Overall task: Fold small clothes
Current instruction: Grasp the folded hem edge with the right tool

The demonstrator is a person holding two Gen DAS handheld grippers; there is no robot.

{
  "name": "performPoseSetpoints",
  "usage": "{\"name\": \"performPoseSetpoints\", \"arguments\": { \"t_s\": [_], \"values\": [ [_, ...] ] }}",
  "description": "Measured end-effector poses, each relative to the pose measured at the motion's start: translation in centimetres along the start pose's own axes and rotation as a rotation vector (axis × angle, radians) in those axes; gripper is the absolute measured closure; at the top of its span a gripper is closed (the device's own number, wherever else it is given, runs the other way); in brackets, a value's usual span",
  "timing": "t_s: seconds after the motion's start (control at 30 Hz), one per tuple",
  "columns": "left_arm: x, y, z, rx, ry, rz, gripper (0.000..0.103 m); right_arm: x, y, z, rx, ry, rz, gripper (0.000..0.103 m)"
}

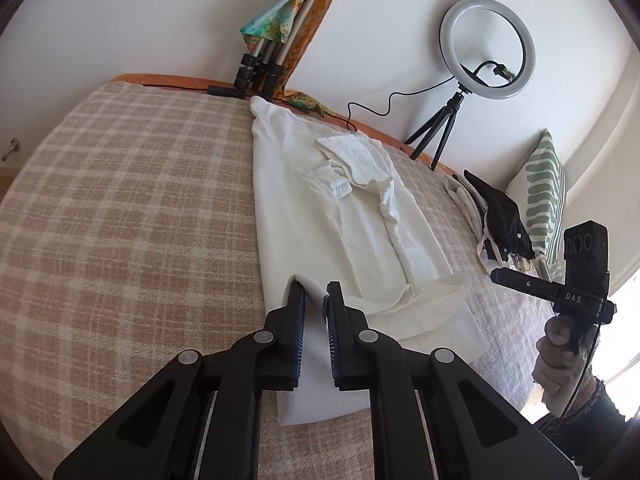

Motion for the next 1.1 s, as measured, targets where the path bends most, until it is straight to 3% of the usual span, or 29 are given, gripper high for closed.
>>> {"name": "performPoseSetpoints", "arguments": {
  "t_s": [0.1,0.17,0.23,0.33,0.4,0.5,0.63,0.9,1.1],
  "values": [
    [-0.8,0.4,-0.8,-0.002,-0.060,0.031,0.094,1.5,-0.6,-1.1,0.056,0.100,0.066,0.072],
    [-0.8,0.5,-0.9,-0.021,-0.080,0.050,0.094,2.6,-2.0,-1.8,0.099,0.146,0.053,0.072],
    [-0.1,-0.2,-0.3,0.007,-0.042,0.037,0.094,3.3,-3.6,-2.2,0.129,0.178,-0.009,0.072],
    [1.1,-1.1,0.9,0.049,0.032,-0.022,0.092,3.2,-5.3,-2.1,0.171,0.171,0.004,0.072],
    [1.4,-0.7,1.4,0.033,0.050,-0.022,0.083,2.8,-6.0,-1.8,0.182,0.152,0.009,0.072],
    [1.7,0.6,1.8,-0.014,0.058,-0.008,0.062,1.8,-5.8,-1.4,0.146,0.110,-0.086,0.072],
    [2.5,1.1,1.7,-0.023,0.065,-0.024,0.062,1.2,-4.2,-1.0,0.058,0.123,-0.198,0.070],
    [0.6,-1.5,0.2,0.064,-0.042,0.036,0.062,-0.4,-5.1,0.1,0.070,0.076,-0.237,0.070],
    [1.9,-2.5,0.6,0.079,0.024,0.035,0.065,-0.5,-4.8,0.7,0.033,0.061,-0.252,0.070]
  ]
}}
Point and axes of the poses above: each gripper's, at about its wrist camera, not at the fingertips, and y roughly against the way its jaws point, x to its left, z to its top, the point moved 1 cm from there along -y, roughly the way its jaws point, and after that the axes turned 15 degrees about x, right-handed, at the moved point
